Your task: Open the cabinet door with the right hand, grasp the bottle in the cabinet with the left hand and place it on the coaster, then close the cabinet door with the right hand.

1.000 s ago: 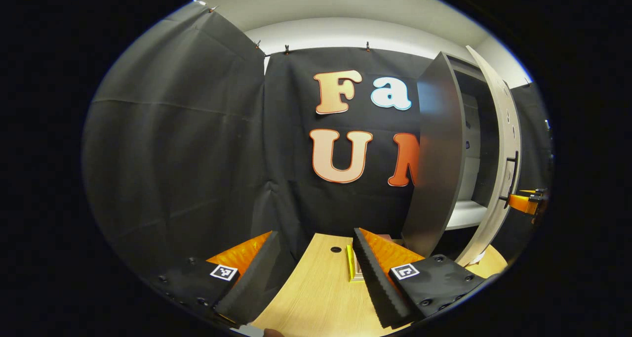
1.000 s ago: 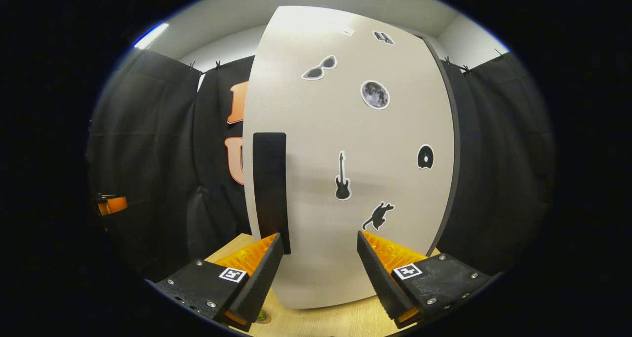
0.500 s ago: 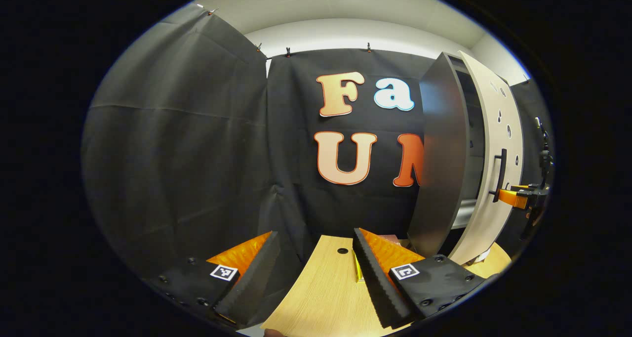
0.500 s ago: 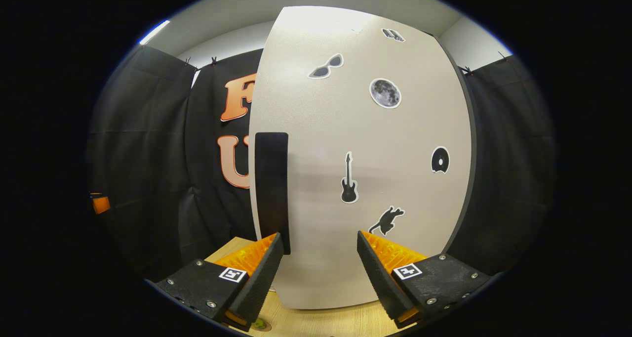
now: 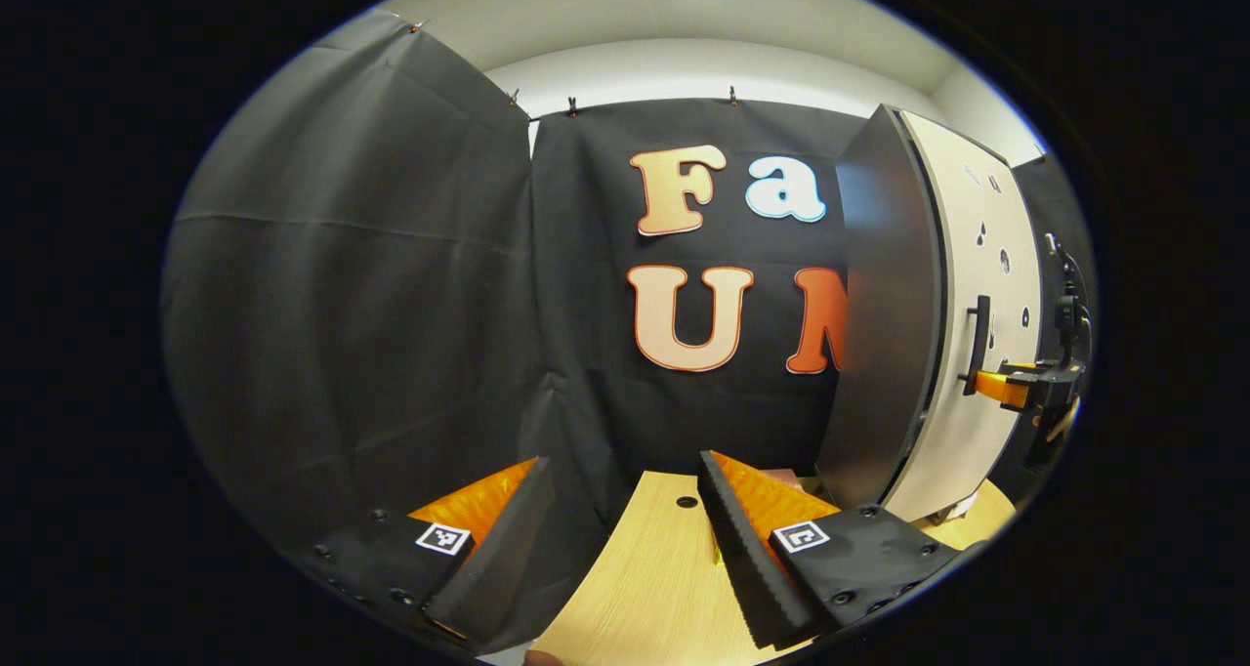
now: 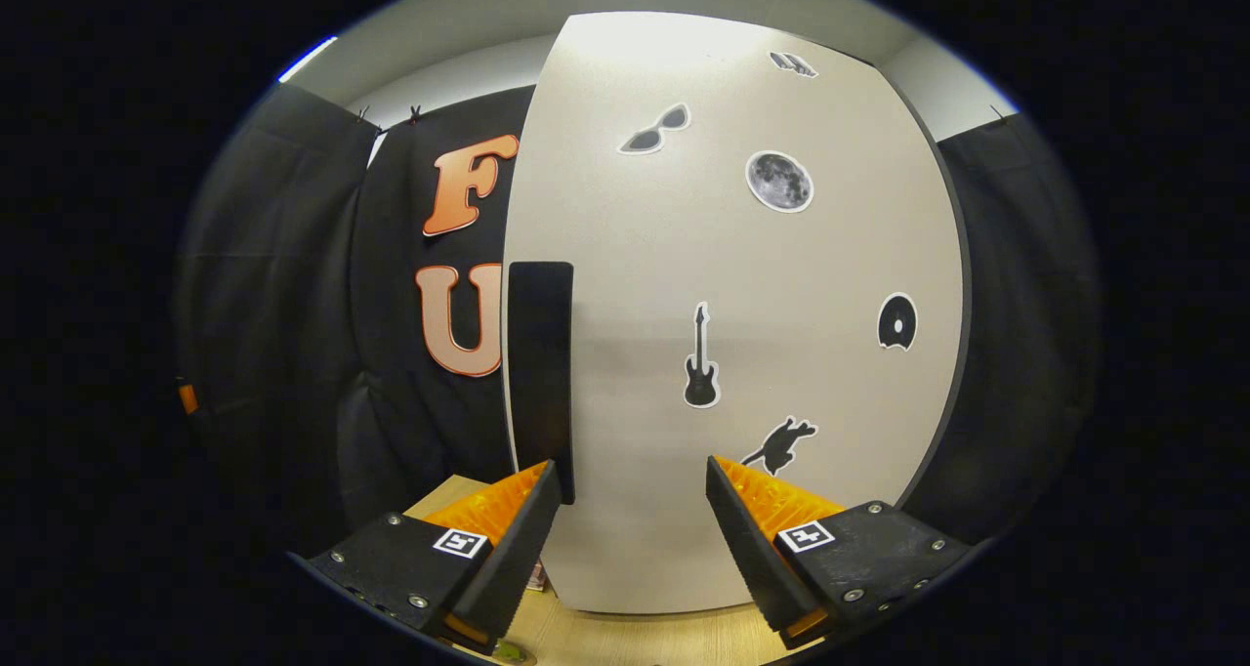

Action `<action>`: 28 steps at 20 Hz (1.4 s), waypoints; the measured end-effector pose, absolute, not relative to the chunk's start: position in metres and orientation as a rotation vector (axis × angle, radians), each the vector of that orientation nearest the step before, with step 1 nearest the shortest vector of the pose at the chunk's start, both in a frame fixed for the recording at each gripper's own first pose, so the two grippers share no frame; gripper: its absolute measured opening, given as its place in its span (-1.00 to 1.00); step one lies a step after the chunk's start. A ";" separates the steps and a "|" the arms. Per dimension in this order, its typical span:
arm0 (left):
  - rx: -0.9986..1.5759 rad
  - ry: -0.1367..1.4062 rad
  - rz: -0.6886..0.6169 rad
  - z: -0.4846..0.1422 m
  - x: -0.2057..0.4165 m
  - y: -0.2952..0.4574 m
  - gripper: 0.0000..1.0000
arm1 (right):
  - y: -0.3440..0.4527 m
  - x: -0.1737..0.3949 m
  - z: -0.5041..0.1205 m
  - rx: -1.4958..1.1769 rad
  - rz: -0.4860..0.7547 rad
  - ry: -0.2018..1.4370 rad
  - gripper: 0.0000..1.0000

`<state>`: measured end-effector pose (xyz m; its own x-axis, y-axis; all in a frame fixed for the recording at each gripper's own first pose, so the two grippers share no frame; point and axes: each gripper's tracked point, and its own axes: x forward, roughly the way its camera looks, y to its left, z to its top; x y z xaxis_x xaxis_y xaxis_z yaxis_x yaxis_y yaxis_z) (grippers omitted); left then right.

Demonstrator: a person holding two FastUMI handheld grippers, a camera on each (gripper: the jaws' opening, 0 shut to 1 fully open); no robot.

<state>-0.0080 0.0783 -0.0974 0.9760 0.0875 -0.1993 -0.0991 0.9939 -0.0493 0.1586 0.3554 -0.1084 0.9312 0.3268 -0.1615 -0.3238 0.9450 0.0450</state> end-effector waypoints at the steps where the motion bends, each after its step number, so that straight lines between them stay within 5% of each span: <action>1: -0.057 0.199 0.092 -0.099 -0.006 0.078 0.94 | 0.356 0.161 -0.109 0.022 0.333 0.172 0.85; 14: -0.039 0.169 0.048 -0.071 0.027 0.070 0.89 | 0.323 0.136 -0.038 0.036 0.348 0.108 0.85; 28: -0.056 0.030 0.039 0.025 0.018 0.099 0.91 | 0.166 0.047 0.073 -0.025 0.120 -0.038 0.85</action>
<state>0.0180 0.0988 0.0254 0.9988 0.0380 -0.0312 -0.0397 0.9977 -0.0557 0.0469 0.1658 0.0734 0.9921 0.1204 0.0365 -0.1195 0.9925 -0.0270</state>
